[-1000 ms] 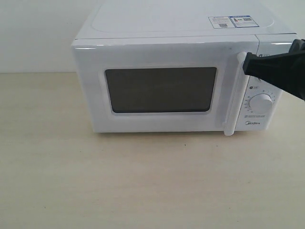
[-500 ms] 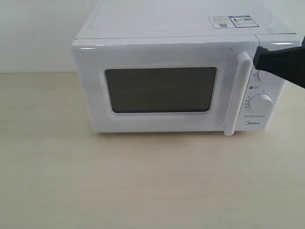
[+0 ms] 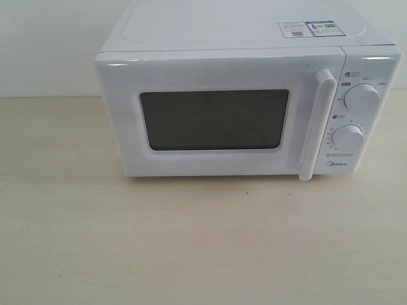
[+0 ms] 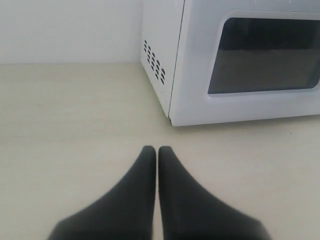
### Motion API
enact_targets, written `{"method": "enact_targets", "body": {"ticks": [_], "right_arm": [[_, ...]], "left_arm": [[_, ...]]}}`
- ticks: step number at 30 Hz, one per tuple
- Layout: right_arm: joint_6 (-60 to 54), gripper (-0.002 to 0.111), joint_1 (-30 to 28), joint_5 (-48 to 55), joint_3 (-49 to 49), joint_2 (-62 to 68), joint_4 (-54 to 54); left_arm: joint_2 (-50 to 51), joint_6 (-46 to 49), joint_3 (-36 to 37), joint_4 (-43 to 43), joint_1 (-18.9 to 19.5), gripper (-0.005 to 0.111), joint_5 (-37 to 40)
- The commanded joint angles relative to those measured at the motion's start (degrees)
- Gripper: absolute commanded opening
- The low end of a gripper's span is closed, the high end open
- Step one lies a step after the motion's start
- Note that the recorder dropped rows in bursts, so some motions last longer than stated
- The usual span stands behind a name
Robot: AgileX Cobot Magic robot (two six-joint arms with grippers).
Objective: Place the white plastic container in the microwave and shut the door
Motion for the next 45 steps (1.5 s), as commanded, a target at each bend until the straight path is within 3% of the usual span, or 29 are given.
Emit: {"method": "enact_targets", "body": {"ticks": [1, 12, 28, 38, 41, 45], "right_arm": [[-2.1, 0.000, -9.6, 10.8, 4.6, -9.1, -0.6], [-2.1, 0.000, -19.7, 19.2, 17.4, -28.3, -0.6], [-0.2, 0.000, -19.9, 23.2, 27.5, -31.2, -0.6], [-2.2, 0.000, -19.9, 22.4, 27.8, -31.2, -1.3], [1.1, 0.000, -19.9, 23.8, 27.8, -31.2, -6.0], [20.5, 0.000, -19.9, 26.5, 27.8, -31.2, -29.6]], "left_arm": [[-0.2, 0.3, 0.2, 0.3, 0.1, 0.004, 0.0], [-0.2, 0.3, 0.2, 0.3, 0.1, 0.004, 0.0], [-0.2, 0.3, 0.2, 0.3, 0.1, 0.004, 0.0], [-0.2, 0.3, 0.2, 0.3, 0.1, 0.004, 0.0], [-0.2, 0.3, 0.2, 0.3, 0.1, 0.004, 0.0], [-0.2, 0.3, 0.2, 0.3, 0.1, 0.004, 0.0]]}}
